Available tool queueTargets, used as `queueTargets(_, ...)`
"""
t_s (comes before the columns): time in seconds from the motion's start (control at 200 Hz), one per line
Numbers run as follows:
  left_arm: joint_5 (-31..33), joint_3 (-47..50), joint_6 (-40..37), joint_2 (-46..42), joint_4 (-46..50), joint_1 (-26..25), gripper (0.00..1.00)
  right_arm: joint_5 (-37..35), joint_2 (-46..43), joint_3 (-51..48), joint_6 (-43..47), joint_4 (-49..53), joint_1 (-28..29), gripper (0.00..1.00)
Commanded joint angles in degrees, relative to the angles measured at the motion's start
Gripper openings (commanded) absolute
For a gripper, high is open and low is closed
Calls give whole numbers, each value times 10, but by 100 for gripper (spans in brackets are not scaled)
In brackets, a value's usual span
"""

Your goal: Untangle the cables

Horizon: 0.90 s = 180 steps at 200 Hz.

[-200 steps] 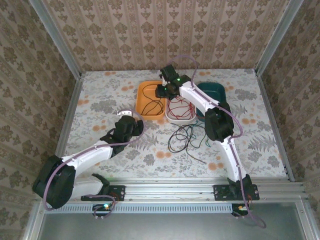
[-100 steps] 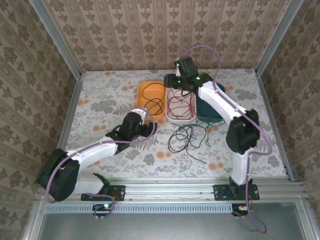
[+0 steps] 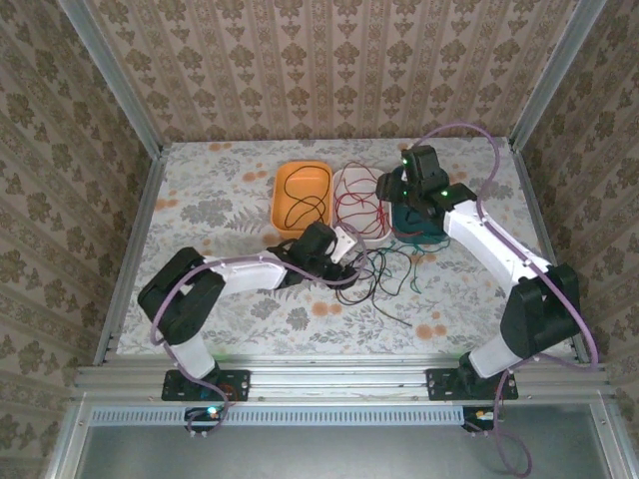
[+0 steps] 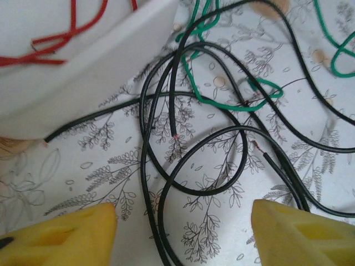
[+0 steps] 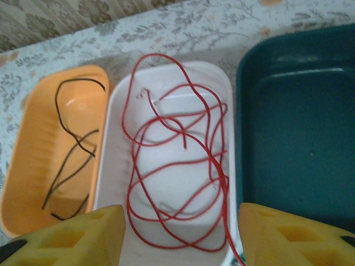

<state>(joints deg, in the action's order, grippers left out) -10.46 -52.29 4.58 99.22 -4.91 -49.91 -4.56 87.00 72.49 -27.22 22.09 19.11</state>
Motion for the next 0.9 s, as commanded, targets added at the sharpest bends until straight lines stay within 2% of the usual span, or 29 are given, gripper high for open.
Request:
queueTargets(0.0,28,-23,-29,20,28,0,58,-18,-38,-23,-9,10,-7,57)
queueTargets(0.125,15,-43,-72,27,49,-15,57,-16,-46,-33,-6,22,-10,57)
queueTargets(0.245,-3,-54,-105,11,54,-32,65,-6,-50,-31,-7,56,-22,57)
queueTargets(0.34,-12,-80,-118,13,64,-47,68,-9,-57,-39,-8,78,-35,57)
queueTargets(0.59,-30,-198,-150,104,115,-61,69,3,-70,-67,-20,84,-58,57)
queueTargets(0.7,-18,-230,-151,142,128,-70,66,15,-87,-72,-23,83,-71,57)
queueTargets(0.895,55,-243,-142,170,140,-85,54,48,-108,-90,-32,68,-104,57)
